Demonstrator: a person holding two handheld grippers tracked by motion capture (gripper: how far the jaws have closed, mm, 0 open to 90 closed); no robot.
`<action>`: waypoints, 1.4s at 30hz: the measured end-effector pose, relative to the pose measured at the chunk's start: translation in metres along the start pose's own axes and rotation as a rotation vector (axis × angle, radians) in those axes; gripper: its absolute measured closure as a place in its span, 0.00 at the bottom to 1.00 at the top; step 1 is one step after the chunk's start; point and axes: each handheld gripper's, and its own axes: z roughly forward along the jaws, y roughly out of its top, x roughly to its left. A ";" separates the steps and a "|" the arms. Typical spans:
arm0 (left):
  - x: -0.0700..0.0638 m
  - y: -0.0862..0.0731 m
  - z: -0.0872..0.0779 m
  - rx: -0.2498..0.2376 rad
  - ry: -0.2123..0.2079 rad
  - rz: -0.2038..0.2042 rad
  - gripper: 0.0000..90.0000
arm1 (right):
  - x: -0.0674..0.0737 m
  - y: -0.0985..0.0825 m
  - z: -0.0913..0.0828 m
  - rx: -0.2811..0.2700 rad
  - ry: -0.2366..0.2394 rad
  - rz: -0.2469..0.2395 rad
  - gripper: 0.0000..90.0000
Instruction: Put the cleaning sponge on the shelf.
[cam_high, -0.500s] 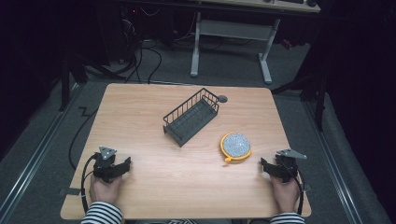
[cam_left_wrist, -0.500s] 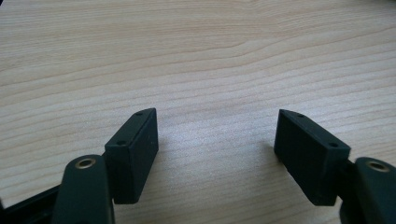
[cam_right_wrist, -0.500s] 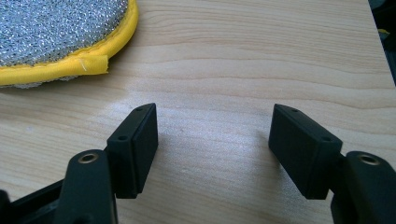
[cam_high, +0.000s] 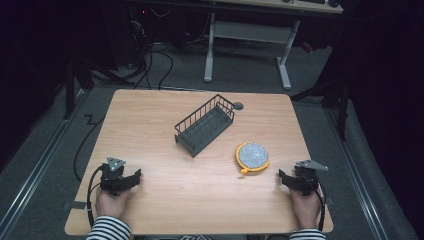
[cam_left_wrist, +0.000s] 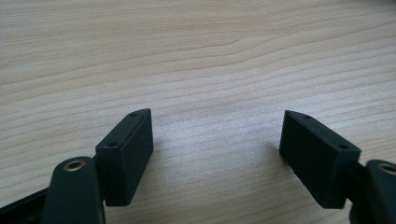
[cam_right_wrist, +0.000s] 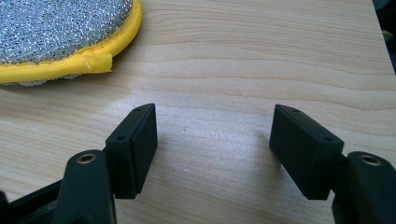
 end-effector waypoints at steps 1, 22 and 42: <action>0.000 0.000 0.000 0.000 0.000 0.000 0.31 | 0.000 0.000 0.000 0.000 0.000 0.000 0.36; -0.037 0.043 -0.010 0.031 -0.157 -0.021 0.32 | 0.001 0.000 0.000 0.003 0.005 -0.002 0.35; -0.093 0.133 -0.010 0.051 -0.267 0.063 0.26 | 0.001 0.000 0.000 0.002 0.012 -0.011 0.35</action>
